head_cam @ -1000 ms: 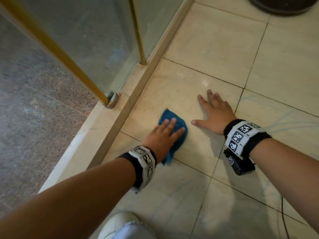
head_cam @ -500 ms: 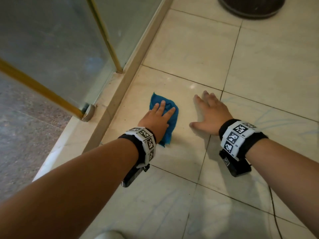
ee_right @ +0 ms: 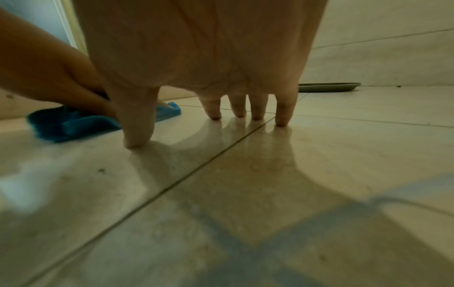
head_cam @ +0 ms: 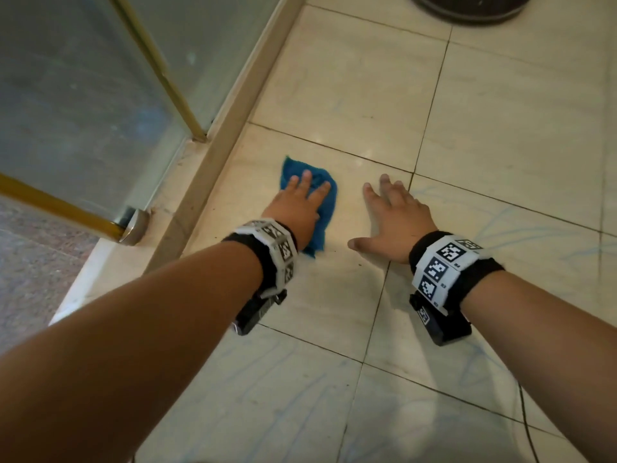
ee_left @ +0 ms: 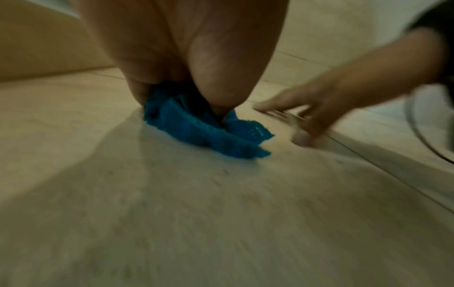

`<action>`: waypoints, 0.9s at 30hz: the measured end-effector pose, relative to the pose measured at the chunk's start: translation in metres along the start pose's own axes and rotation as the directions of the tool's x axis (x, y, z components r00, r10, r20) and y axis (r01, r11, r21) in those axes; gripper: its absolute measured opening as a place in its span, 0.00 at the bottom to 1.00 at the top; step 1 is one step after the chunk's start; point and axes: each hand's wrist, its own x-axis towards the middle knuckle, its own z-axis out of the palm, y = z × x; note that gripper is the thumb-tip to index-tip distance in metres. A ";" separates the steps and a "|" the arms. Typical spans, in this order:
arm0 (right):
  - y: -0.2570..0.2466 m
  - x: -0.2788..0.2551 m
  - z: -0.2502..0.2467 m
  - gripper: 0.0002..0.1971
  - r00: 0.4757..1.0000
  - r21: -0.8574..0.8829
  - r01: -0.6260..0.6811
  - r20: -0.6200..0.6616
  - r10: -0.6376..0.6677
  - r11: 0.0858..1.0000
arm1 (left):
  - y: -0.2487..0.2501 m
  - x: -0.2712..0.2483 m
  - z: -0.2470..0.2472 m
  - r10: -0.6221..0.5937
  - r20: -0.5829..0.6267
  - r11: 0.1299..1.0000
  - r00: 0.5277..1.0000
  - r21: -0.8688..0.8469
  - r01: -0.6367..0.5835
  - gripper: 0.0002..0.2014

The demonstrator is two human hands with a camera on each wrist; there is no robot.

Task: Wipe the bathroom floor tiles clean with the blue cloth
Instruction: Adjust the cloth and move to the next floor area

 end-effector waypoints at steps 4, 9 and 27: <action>0.000 0.000 0.001 0.53 1.000 0.017 0.003 0.004 -0.003 1.000 | -0.027 0.016 -0.021 -0.158 -0.032 0.984 0.987 -0.094 0.154 0.30; 0.000 0.001 0.000 0.53 1.000 0.033 -0.007 0.012 0.006 0.999 | -0.011 0.013 -0.016 -0.055 -0.056 0.998 0.997 -0.033 0.054 0.31; -0.002 -0.003 -0.022 0.33 0.995 0.245 -0.065 0.090 0.044 0.967 | 0.044 -0.059 0.038 0.465 0.262 0.825 0.846 0.217 -0.521 0.36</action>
